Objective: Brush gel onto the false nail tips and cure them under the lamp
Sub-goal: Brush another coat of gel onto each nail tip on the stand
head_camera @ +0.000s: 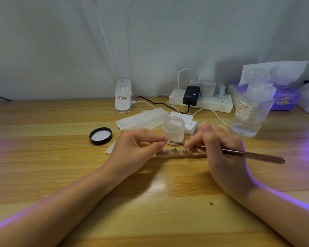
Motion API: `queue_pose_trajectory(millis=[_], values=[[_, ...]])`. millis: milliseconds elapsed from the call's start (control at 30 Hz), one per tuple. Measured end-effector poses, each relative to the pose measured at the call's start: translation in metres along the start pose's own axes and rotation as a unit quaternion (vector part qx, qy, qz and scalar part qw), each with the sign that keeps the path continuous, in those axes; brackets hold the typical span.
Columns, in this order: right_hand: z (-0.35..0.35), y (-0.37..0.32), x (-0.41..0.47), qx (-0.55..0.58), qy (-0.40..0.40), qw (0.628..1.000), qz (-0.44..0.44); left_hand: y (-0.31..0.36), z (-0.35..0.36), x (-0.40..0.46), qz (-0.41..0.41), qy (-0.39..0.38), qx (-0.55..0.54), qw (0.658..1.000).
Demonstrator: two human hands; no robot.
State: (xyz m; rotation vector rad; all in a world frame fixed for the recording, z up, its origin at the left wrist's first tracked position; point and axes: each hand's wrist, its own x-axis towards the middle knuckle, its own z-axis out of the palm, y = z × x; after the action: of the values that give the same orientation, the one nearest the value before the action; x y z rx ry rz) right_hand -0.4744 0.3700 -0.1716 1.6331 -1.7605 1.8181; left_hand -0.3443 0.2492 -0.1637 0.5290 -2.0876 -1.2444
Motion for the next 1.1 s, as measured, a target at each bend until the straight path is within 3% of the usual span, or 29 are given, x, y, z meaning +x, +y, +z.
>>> queue_pose_trajectory(millis=[133,267,400,567,733,1100], values=[[0.0031,0.0001,0.0022,-0.039,-0.018,0.998,-0.038,-0.0001,0.0001,0.0003,0.004,-0.002,0.002,1.0],[0.0008,0.0018,-0.0003,0.012,0.003,1.0,-0.002,-0.0002,-0.0009,0.0002,0.001,-0.006,0.009,1.0],[0.0033,0.001,0.0029,-0.03,-0.012,0.999,-0.028,0.0,-0.0004,-0.0001,0.005,-0.006,0.008,1.0],[0.0003,0.0016,0.0,0.023,0.004,1.0,-0.001,-0.0003,-0.0003,0.0002,0.008,-0.011,0.013,1.0],[0.0033,0.0012,0.0021,-0.027,-0.021,0.999,-0.031,-0.0012,0.0005,0.0005,0.02,-0.007,0.02,1.0],[0.0019,0.0012,-0.0005,0.007,-0.007,1.0,-0.004,-0.0033,0.0012,0.0009,0.037,-0.007,0.025,0.999]])
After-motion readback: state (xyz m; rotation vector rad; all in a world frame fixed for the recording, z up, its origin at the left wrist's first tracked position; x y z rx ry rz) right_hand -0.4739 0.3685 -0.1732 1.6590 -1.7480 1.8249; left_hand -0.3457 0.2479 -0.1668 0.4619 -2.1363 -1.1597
